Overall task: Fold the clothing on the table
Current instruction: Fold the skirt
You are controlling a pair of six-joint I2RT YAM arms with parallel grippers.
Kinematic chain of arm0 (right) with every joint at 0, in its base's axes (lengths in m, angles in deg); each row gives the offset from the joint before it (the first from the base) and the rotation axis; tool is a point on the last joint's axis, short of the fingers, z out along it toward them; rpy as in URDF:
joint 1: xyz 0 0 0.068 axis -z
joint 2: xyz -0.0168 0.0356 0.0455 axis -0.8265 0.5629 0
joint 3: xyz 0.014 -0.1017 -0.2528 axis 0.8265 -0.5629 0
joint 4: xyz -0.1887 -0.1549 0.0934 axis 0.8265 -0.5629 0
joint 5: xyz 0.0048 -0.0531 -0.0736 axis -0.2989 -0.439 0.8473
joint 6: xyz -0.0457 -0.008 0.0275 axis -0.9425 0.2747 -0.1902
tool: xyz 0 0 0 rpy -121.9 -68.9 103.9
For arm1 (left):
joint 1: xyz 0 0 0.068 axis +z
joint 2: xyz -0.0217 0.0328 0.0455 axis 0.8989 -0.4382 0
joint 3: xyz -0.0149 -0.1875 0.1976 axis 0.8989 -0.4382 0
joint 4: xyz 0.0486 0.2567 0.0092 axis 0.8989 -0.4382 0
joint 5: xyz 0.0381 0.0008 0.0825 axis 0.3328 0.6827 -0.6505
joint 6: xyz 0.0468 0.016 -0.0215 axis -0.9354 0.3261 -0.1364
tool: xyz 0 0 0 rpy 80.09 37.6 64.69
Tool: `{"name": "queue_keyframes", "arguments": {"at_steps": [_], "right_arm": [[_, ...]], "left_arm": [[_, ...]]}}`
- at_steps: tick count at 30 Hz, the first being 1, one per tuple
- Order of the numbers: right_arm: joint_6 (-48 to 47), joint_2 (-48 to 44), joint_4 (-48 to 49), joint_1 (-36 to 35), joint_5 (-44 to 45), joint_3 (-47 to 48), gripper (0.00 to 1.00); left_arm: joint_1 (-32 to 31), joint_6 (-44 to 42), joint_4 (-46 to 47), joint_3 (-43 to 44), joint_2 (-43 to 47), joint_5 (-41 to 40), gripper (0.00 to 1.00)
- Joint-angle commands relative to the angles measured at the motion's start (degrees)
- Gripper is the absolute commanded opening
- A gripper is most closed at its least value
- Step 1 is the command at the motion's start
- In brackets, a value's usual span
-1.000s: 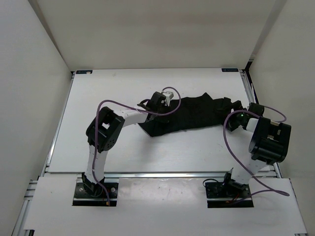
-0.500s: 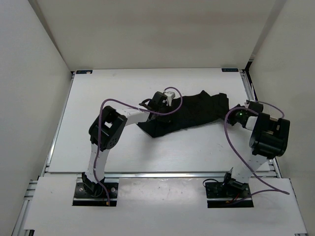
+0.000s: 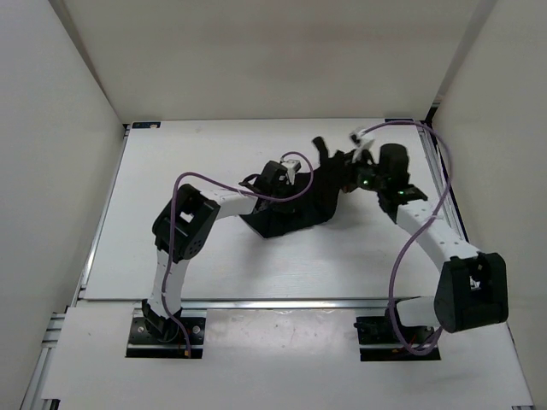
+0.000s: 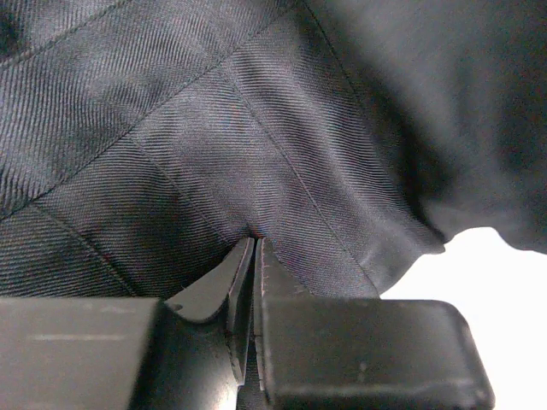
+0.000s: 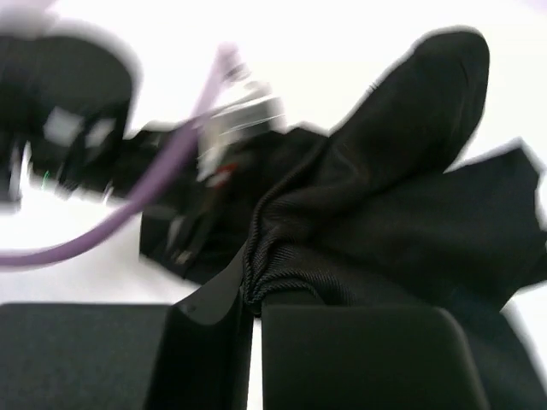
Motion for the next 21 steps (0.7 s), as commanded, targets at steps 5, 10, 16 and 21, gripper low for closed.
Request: {"name": "queue_keyframes", "arguments": {"at_steps": [5, 10, 16, 21], "right_arm": [[-24.0, 4.8, -12.0, -17.2, 7.5, 2.0, 0.00], [-27.1, 8.1, -11.6, -20.0, 9.7, 0.6, 0.00], [-27.1, 7.5, -10.4, -18.6, 10.0, -0.4, 0.00], [-28.0, 8.1, -10.6, -19.2, 11.5, 0.0, 0.00]], "left_arm": [[1.0, 2.4, 3.2, -4.5, 2.6, 2.3, 0.02], [2.8, 4.4, 5.9, -7.3, 4.6, 3.9, 0.00], [5.5, 6.1, 7.5, -12.9, 11.0, 4.0, 0.04], [7.5, 7.1, 6.6, -19.4, 21.3, 2.5, 0.06]]}}
